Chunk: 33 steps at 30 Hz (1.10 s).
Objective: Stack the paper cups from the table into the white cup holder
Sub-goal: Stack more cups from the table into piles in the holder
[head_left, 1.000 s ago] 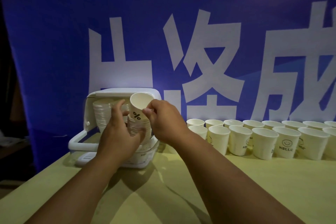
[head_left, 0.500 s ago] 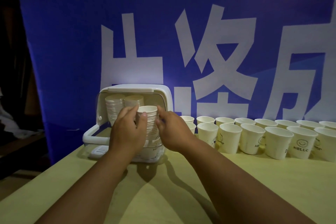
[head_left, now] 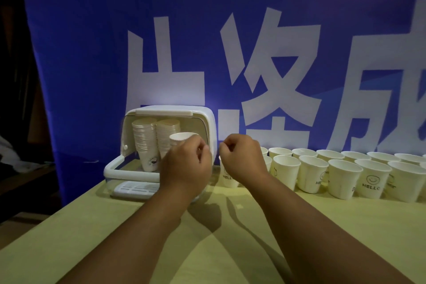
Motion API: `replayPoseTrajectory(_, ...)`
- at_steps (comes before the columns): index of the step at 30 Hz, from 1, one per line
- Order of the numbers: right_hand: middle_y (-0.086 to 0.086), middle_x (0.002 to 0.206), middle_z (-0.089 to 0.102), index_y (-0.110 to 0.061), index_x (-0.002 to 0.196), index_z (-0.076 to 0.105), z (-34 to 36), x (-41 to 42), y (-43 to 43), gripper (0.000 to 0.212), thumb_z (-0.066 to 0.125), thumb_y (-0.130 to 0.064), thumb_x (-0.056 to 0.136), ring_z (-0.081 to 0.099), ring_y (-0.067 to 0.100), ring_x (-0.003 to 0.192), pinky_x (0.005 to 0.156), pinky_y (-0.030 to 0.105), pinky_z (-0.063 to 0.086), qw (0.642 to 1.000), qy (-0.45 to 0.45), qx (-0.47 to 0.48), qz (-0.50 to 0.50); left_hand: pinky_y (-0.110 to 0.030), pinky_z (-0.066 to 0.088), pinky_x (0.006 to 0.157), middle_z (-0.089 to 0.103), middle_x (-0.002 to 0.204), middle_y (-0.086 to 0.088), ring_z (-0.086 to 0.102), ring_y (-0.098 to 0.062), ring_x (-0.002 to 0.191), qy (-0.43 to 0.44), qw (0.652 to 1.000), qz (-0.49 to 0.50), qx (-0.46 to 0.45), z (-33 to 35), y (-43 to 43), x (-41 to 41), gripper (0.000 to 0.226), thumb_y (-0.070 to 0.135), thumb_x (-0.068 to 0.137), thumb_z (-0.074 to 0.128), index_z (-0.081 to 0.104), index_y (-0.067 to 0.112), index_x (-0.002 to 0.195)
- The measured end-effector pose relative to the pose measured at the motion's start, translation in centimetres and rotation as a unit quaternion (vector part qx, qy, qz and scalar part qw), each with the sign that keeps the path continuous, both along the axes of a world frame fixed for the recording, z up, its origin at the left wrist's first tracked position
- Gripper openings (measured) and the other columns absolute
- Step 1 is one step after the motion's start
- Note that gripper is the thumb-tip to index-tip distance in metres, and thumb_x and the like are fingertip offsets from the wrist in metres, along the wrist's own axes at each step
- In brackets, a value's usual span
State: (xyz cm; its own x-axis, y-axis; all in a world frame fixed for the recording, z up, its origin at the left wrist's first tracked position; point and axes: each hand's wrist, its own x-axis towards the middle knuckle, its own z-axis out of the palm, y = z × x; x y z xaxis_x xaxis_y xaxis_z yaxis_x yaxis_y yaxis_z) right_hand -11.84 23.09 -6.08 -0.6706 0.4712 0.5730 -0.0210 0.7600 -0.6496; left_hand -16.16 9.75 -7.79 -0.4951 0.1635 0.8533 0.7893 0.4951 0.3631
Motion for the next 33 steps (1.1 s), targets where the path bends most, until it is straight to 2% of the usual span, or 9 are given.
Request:
replayPoseTrajectory(3, -0.009, 0.077, 0.065, -0.021, 0.092, 0.072, -0.4, 1.2, 2.3, 0.012, 0.062, -0.027, 0.095, 0.062, 0.01, 0.07, 0.067, 0.024, 0.055, 0.999, -0.011, -0.005, -0.048, -0.027, 0.041, 0.053, 0.061, 0.069, 0.006, 0.055, -0.012, 0.062, -0.1, 0.994, -0.034, -0.014, -0.2, 2.6, 0.9, 0.017, 0.027, 0.098, 0.057, 0.059, 0.026, 0.081)
replayPoseTrajectory(6, -0.007, 0.082, 0.068, -0.021, 0.099, 0.072, -1.2, 2.0, 4.1, 0.014, 0.063, -0.03, 0.095, 0.063, 0.011, 0.072, 0.074, 0.028, 0.058, 0.995, -0.025, 0.002, -0.094, -0.028, 0.058, 0.069, 0.068, 0.094, 0.003, 0.062, -0.012, 0.079, -0.167, 0.978, -0.014, -0.12, -1.4, 5.2, 0.6, 0.006, 0.031, 0.102, 0.056, 0.061, 0.027, 0.103)
replayPoseTrajectory(11, -0.005, 0.11, 0.07, -0.029, 0.13, 0.056, -4.5, 2.8, 5.4, 0.035, 0.06, -0.036, 0.096, 0.065, 0.013, 0.09, 0.078, 0.032, 0.059, 0.985, -0.076, 0.054, -0.145, -0.038, 0.057, 0.094, 0.061, 0.137, -0.005, 0.062, -0.021, 0.113, -0.242, 0.947, -0.004, -0.214, -4.0, 7.7, 0.5, 0.054, 0.021, 0.104, 0.053, 0.03, 0.03, 0.153)
replayPoseTrajectory(14, -0.004, 0.109, 0.069, -0.029, 0.133, 0.055, -6.0, 2.8, 5.8, 0.036, 0.057, -0.036, 0.097, 0.065, 0.014, 0.091, 0.079, 0.035, 0.059, 0.982, -0.089, 0.061, -0.157, -0.035, 0.055, 0.1, 0.054, 0.146, -0.003, 0.06, -0.017, 0.122, -0.259, 0.933, -0.035, -0.247, -4.8, 7.7, 0.1, 0.067, 0.02, 0.107, 0.05, 0.014, 0.031, 0.162)
replayPoseTrajectory(16, -0.005, 0.107, 0.069, -0.029, 0.128, 0.058, -6.2, 2.7, 6.1, 0.03, 0.057, -0.035, 0.098, 0.064, 0.012, 0.088, 0.078, 0.032, 0.059, 0.98, -0.098, 0.065, -0.164, -0.032, 0.057, 0.092, 0.06, 0.136, -0.004, 0.063, -0.016, 0.112, -0.255, 0.937, -0.035, -0.238, -4.8, 7.6, -0.1, 0.058, 0.018, 0.107, 0.049, 0.024, 0.031, 0.157)
replayPoseTrajectory(21, -0.005, 0.088, 0.068, -0.025, 0.104, 0.068, -5.5, 2.2, 6.1, 0.017, 0.053, -0.034, 0.101, 0.061, 0.011, 0.074, 0.069, 0.029, 0.056, 0.977, -0.107, 0.09, -0.162, -0.032, 0.056, 0.077, 0.062, 0.101, -0.001, 0.059, -0.013, 0.087, -0.229, 0.956, -0.028, -0.182, -4.5, 7.4, 0.8, 0.005, 0.02, 0.108, 0.047, 0.048, 0.024, 0.108)
replayPoseTrajectory(26, -0.005, 0.09, 0.069, -0.024, 0.103, 0.067, -4.4, 2.2, 6.1, 0.02, 0.05, -0.036, 0.102, 0.061, 0.01, 0.076, 0.071, 0.029, 0.056, 0.981, -0.063, 0.093, -0.161, -0.033, 0.057, 0.089, 0.063, 0.115, 0.002, 0.057, -0.014, 0.093, -0.198, 0.973, -0.001, -0.117, -3.3, 7.1, 1.2, 0.015, 0.029, 0.108, 0.048, 0.055, 0.025, 0.12)
replayPoseTrajectory(29, -0.004, 0.091, 0.068, -0.023, 0.106, 0.066, -3.3, 2.5, 5.9, 0.022, 0.051, -0.038, 0.102, 0.06, 0.011, 0.078, 0.071, 0.029, 0.053, 0.984, -0.004, 0.081, -0.159, -0.034, 0.058, 0.078, 0.065, 0.108, -0.001, 0.059, -0.017, 0.088, -0.143, 0.986, -0.007, -0.082, -2.4, 6.4, 1.4, 0.021, 0.034, 0.109, 0.04, 0.056, 0.023, 0.116)
replayPoseTrajectory(33, -0.003, 0.092, 0.068, -0.022, 0.105, 0.065, -1.5, 2.2, 5.3, 0.02, 0.053, -0.037, 0.101, 0.06, 0.013, 0.079, 0.073, 0.033, 0.055, 0.987, 0.068, 0.039, -0.14, -0.031, 0.036, 0.059, 0.064, 0.09, -0.005, 0.055, -0.023, 0.075, -0.067, 0.997, -0.033, -0.018, -0.8, 5.0, 1.4, 0.024, 0.029, 0.109, 0.04, 0.058, 0.015, 0.106)
